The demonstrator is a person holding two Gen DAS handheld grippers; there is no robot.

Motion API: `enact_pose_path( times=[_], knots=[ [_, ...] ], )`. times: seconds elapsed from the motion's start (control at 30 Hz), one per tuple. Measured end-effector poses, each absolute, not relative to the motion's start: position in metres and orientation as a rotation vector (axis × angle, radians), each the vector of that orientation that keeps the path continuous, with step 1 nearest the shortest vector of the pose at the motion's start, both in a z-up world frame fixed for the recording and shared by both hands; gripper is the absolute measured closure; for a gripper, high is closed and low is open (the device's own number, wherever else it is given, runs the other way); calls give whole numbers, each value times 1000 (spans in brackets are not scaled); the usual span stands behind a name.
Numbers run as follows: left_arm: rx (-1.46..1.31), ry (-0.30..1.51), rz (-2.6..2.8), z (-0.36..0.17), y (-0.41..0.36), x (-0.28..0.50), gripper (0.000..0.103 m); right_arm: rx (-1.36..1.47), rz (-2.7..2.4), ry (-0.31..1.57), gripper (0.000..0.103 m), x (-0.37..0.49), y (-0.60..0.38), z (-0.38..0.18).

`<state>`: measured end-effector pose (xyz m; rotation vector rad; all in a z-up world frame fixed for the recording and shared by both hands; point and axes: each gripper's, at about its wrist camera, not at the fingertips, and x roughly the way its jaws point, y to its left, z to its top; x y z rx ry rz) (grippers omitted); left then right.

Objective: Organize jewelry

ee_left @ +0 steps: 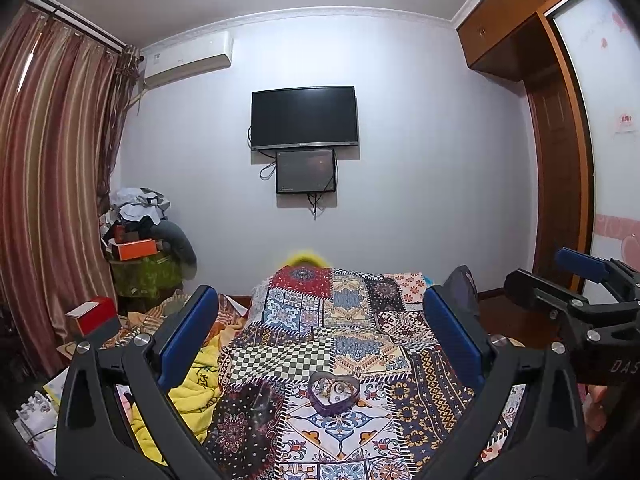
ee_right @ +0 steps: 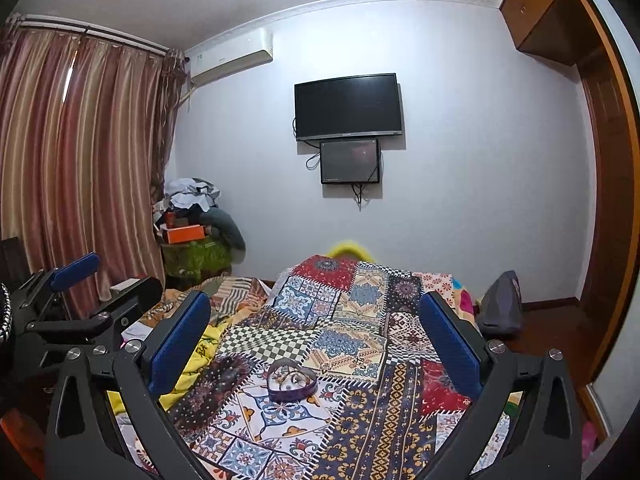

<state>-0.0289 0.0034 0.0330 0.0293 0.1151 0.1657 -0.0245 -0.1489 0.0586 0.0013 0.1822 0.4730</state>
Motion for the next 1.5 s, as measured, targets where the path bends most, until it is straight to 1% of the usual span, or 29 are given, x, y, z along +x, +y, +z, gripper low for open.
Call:
enact_pose_path(
  times=[1.5],
  knots=[
    [28, 154, 178, 23, 9, -15, 0, -20, 464, 213, 0, -22, -145, 63]
  ],
)
